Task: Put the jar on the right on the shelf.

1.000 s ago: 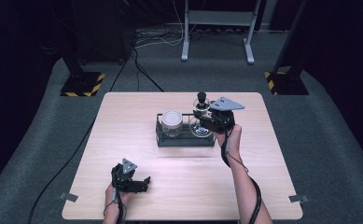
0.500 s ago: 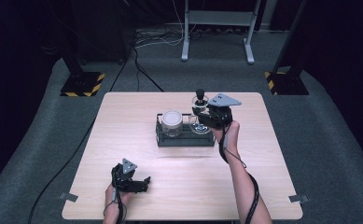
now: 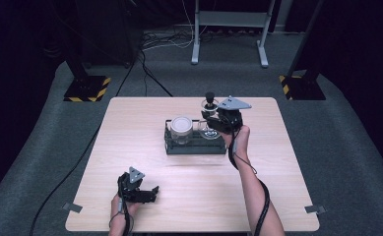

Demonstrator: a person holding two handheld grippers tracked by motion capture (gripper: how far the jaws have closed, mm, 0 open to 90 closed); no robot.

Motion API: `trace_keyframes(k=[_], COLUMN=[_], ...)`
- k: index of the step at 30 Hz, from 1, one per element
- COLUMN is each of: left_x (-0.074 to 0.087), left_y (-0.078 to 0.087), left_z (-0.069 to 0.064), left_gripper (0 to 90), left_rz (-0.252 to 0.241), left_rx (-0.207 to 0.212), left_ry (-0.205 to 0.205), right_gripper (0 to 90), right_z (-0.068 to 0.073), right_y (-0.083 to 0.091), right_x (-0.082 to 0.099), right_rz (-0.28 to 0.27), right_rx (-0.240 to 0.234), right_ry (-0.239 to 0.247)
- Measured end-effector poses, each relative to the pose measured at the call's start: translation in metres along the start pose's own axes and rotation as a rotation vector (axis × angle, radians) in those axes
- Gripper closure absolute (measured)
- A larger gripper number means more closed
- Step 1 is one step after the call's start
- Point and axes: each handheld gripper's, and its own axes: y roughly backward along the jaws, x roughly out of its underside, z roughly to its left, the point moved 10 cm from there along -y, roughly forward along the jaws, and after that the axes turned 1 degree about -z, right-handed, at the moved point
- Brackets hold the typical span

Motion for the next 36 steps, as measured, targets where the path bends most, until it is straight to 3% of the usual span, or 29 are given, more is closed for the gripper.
trace_keyframes(k=[22, 36], left_x=[0.0, 0.0], left_y=[0.0, 0.0], left_z=[0.0, 0.0], left_gripper=[1.9, 1.9], left_rz=[0.0, -0.001], left_rx=[0.0, 0.0], left_ry=[0.0, 0.003], right_gripper=[51.0, 51.1], right_z=[-0.005, -0.004], right_y=[-0.015, -0.016], right_x=[0.01, 0.017], right_rz=[-0.01, -0.021], right_rx=[0.011, 0.014], right_ry=[-0.034, -0.02])
